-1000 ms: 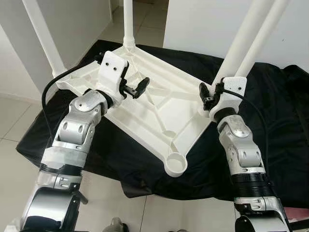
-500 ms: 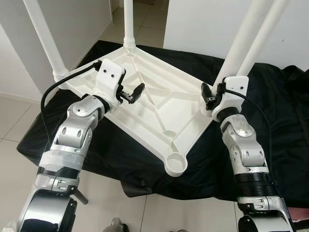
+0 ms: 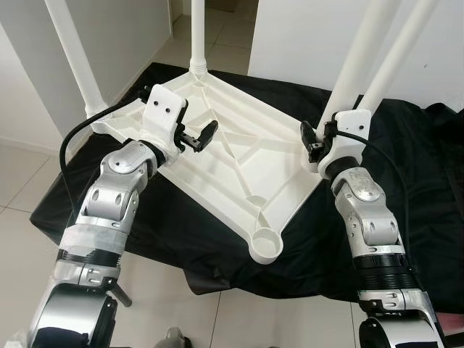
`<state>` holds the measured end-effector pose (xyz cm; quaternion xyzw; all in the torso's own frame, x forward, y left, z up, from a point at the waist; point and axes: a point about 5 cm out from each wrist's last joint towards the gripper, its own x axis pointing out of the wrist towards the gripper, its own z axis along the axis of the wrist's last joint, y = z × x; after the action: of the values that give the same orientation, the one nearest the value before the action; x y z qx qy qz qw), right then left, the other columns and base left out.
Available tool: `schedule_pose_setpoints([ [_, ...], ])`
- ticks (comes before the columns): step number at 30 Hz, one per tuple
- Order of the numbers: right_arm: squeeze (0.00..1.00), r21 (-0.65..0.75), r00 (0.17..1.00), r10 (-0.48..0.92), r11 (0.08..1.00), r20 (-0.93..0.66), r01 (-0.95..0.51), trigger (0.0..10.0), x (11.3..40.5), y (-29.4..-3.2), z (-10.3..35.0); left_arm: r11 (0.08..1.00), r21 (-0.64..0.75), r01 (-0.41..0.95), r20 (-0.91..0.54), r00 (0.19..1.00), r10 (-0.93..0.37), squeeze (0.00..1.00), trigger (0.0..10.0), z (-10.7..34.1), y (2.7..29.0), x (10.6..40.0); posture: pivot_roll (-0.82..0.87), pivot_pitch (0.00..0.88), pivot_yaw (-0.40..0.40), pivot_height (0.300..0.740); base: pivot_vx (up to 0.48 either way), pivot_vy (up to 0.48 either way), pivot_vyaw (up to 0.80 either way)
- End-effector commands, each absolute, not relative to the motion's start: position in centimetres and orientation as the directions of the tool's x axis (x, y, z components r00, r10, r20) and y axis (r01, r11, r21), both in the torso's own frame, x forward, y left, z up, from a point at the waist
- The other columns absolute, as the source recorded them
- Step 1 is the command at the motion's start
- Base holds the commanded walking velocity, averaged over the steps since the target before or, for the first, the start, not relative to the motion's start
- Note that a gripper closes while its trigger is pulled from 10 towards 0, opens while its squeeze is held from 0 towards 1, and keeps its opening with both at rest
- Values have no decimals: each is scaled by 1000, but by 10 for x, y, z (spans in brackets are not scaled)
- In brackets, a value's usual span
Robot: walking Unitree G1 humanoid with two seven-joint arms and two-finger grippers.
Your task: Building children table
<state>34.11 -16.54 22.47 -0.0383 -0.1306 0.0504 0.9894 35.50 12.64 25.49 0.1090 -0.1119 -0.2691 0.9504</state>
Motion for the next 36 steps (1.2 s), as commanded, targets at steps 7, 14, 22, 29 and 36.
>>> schedule_pose_setpoints([
  [7, 0, -93, 946, 121, 991, 300, -97, 10000, 344, -160, 240, 839, 264, 476, 174, 832, -527, 0, 10000, 259, 129, 356, 59, 27, -41, 740, 0, 0, 0],
  [14, 0, -105, 952, 115, 991, 285, -88, 10000, 345, -162, 232, 818, 294, 495, 140, 824, -549, 0, 10000, 256, 131, 355, 70, 31, -57, 740, 0, 0, 0],
  [22, 0, -101, 949, 132, 989, 286, -107, 10000, 345, -159, 230, 743, 306, 595, 113, 752, -649, 0, 10000, 252, 130, 347, 42, 31, -3, 740, 0, 0, 0],
  [29, 0, -122, 952, 106, 990, 286, -73, 10000, 334, -168, 226, 612, 341, 714, -3, 652, -759, 0, 10000, 240, 126, 340, -17, 53, 41, 740, 0, 0, 0],
  [36, 0, -115, 959, 59, 993, 276, -28, 10000, 322, -181, 219, 437, 393, 809, -165, 530, -832, 0, 10000, 215, 121, 333, -24, 45, 44, 740, 0, 0, 0],
])
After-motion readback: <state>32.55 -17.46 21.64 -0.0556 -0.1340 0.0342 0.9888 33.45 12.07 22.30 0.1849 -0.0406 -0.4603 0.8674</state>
